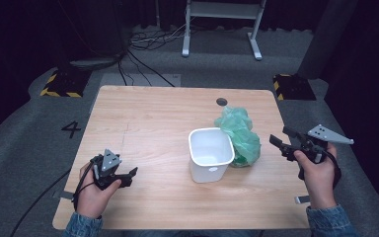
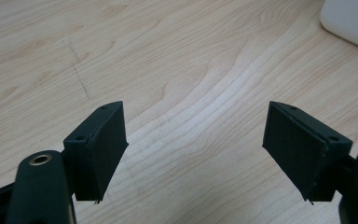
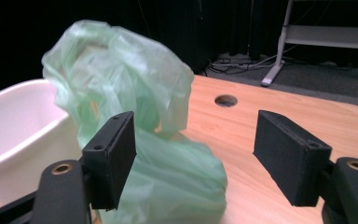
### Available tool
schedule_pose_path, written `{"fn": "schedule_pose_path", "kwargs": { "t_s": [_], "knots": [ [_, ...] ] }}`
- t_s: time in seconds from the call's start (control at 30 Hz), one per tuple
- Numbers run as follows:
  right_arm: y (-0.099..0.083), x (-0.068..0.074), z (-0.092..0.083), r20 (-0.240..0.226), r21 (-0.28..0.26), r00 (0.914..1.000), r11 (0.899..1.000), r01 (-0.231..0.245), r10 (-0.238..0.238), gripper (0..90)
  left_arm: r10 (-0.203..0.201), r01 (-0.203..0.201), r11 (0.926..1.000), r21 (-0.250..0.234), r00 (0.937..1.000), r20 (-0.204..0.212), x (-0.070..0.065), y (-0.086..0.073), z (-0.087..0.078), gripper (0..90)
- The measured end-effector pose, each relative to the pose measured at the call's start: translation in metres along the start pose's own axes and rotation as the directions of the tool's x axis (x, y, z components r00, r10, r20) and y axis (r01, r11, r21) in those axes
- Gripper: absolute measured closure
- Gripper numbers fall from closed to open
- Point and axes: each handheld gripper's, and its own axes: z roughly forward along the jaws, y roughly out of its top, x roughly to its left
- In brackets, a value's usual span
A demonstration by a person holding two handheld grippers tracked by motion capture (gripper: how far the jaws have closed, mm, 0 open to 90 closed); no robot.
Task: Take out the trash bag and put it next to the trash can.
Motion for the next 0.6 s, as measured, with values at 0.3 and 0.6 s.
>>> {"fn": "schedule_pose_path", "kwargs": {
  "t_s": [0.3, 0.6],
  "knots": [
    [-0.027, -0.008, -0.018, 0.034, 0.07, 0.999, 0.997, 0.025, -0.028, 30.3, -0.013, 0.013, 0.9999, 0.0, 0.9999, -0.007, 0.002, -0.005, -0.006, 21.2],
    [-0.045, -0.01, -0.03, 0.04, 0.146, 0.9977, 0.988, 0.048, -0.055, 30.0, -0.044, 0.044, 0.999, 0.009, 0.9989, -0.02, 0.01, -0.016, -0.01, 21.2]
  ]
}}
